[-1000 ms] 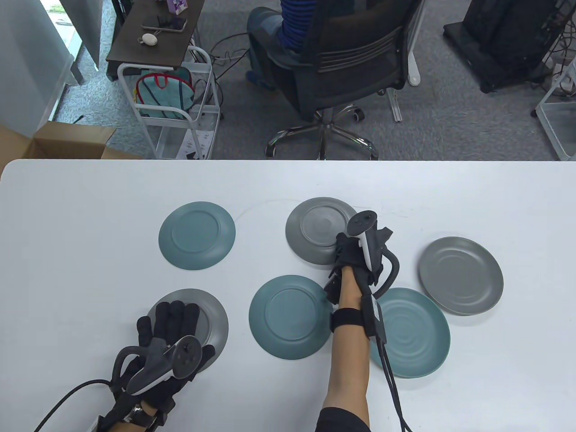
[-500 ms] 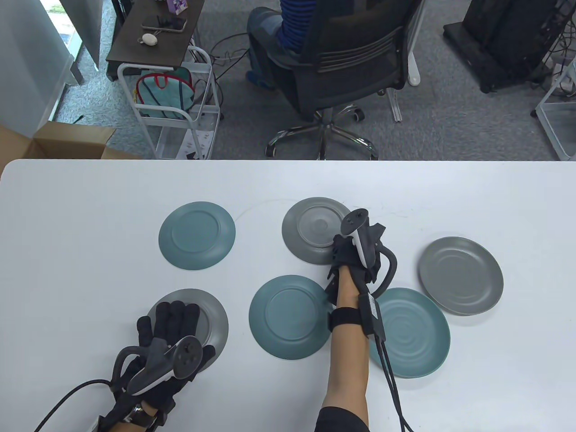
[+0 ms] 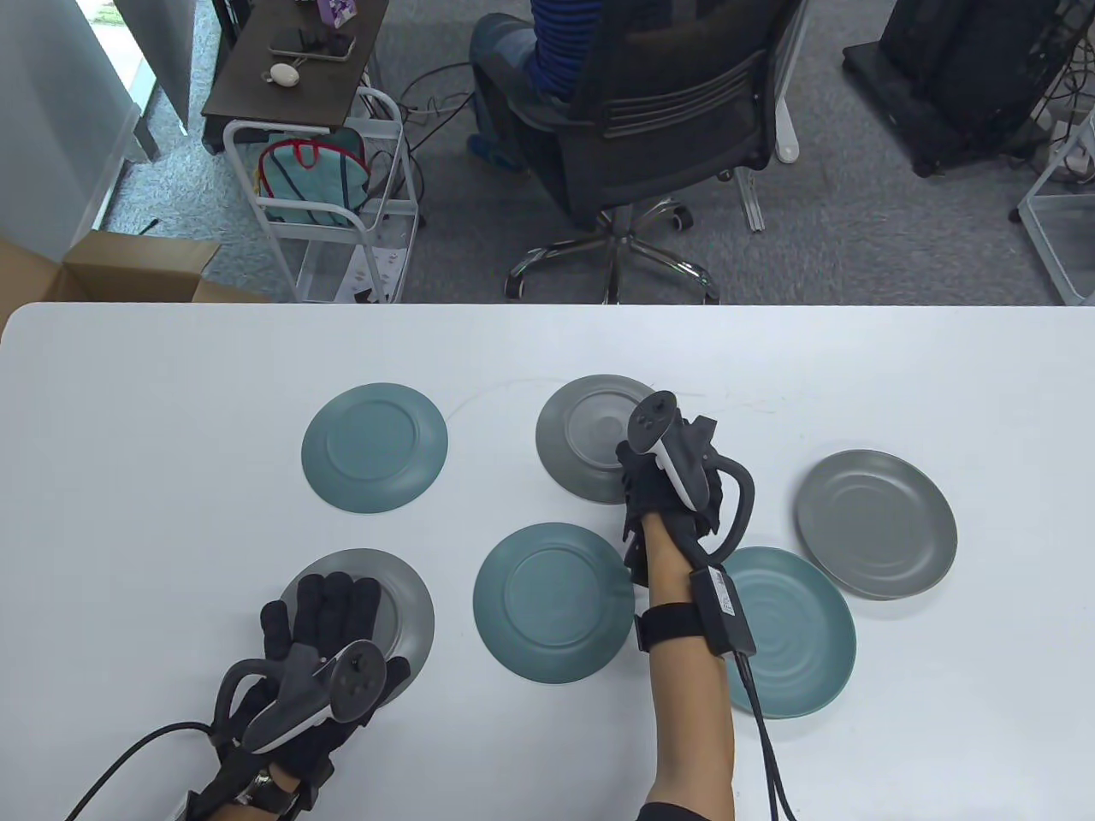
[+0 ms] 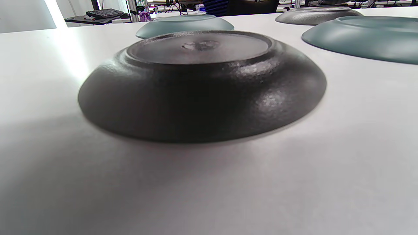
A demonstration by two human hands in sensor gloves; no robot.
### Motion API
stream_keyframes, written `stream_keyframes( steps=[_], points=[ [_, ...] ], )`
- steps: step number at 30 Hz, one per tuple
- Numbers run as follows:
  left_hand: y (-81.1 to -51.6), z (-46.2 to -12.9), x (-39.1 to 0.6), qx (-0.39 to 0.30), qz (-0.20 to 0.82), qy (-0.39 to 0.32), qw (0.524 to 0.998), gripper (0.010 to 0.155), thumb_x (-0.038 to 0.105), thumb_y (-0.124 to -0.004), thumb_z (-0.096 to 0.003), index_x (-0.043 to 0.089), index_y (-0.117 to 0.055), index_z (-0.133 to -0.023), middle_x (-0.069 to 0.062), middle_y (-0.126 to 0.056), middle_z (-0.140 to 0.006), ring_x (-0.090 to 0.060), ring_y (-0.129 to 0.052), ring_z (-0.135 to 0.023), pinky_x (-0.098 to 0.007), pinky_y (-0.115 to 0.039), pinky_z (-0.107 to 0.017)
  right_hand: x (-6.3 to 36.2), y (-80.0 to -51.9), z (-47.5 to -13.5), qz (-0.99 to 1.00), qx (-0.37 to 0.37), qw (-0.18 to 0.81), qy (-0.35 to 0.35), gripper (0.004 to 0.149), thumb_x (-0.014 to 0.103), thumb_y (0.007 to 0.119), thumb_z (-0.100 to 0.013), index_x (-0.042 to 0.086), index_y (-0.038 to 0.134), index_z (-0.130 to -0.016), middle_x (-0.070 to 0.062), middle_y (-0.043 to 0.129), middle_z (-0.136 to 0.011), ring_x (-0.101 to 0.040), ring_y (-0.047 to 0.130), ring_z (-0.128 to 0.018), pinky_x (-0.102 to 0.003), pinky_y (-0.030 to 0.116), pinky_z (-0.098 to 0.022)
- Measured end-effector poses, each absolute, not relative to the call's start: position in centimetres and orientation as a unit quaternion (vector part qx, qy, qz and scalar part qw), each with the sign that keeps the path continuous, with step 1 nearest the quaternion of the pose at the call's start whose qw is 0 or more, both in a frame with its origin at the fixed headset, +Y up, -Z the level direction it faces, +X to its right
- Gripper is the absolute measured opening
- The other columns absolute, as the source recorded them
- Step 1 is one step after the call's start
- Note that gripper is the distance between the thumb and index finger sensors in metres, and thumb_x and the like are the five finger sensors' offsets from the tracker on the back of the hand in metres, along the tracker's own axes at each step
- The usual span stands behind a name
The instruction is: Flip plate to back facing up
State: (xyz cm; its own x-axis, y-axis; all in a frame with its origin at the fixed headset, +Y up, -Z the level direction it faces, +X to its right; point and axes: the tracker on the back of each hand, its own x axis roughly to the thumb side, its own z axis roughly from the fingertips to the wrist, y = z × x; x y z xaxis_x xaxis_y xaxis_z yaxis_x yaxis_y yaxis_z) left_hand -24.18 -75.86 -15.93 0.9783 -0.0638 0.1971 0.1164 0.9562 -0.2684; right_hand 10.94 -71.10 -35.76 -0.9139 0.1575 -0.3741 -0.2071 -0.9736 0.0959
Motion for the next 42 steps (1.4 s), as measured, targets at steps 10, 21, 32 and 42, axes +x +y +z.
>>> stream_keyframes(
  steps=[10, 21, 32, 42],
  points=[
    [-75.9, -15.9, -24.2, -0.137, -0.049, -0.096, 0.985, 0.09, 0.071, -0.048, -0.0558, 0.018, -0.014, -0.119, -0.02, -0.022, -0.122, -0.048, -0.028, -0.118, -0.071, -0.029, -0.077, 10.9, -66.6, -31.6, 0.991, -0.112, 0.069, 0.033, 0.081, 0.058, 0.07, -0.048, 0.007, 0.05, -0.108, -0.021, 0.081, -0.093, -0.043, 0.089, -0.074, -0.049, 0.079, -0.05],
    [-75.9, -15.8, -24.0, -0.134, -0.057, -0.094, 0.985, 0.09, 0.071, -0.048, -0.0558, 0.018, -0.014, -0.119, -0.02, -0.022, -0.122, -0.048, -0.028, -0.118, -0.071, -0.029, -0.077, 13.2, -65.0, -24.5, 0.998, -0.052, 0.005, 0.026, 0.084, 0.062, 0.068, -0.048, 0.007, 0.049, -0.109, -0.023, 0.078, -0.098, -0.046, 0.086, -0.079, -0.053, 0.077, -0.053],
    [-75.8, -15.7, -24.0, -0.129, -0.064, -0.094, 0.985, 0.09, 0.071, -0.048, -0.0557, 0.018, -0.014, -0.119, -0.02, -0.022, -0.122, -0.049, -0.028, -0.118, -0.071, -0.029, -0.077, 15.8, -67.6, -18.9, 0.998, -0.045, -0.01, 0.045, 0.085, 0.063, 0.068, -0.048, 0.007, 0.05, -0.11, -0.024, 0.077, -0.099, -0.047, 0.085, -0.081, -0.055, 0.076, -0.053],
    [-75.9, -15.5, -23.7, -0.13, -0.068, -0.098, 0.984, 0.09, 0.071, -0.048, -0.0558, 0.018, -0.014, -0.119, -0.02, -0.022, -0.122, -0.049, -0.028, -0.118, -0.071, -0.029, -0.077, 17.3, -73.1, -16.7, 0.993, -0.06, -0.015, 0.103, 0.086, 0.063, 0.068, -0.048, 0.007, 0.049, -0.11, -0.025, 0.074, -0.101, -0.048, 0.082, -0.083, -0.055, 0.075, -0.055]
  ],
)
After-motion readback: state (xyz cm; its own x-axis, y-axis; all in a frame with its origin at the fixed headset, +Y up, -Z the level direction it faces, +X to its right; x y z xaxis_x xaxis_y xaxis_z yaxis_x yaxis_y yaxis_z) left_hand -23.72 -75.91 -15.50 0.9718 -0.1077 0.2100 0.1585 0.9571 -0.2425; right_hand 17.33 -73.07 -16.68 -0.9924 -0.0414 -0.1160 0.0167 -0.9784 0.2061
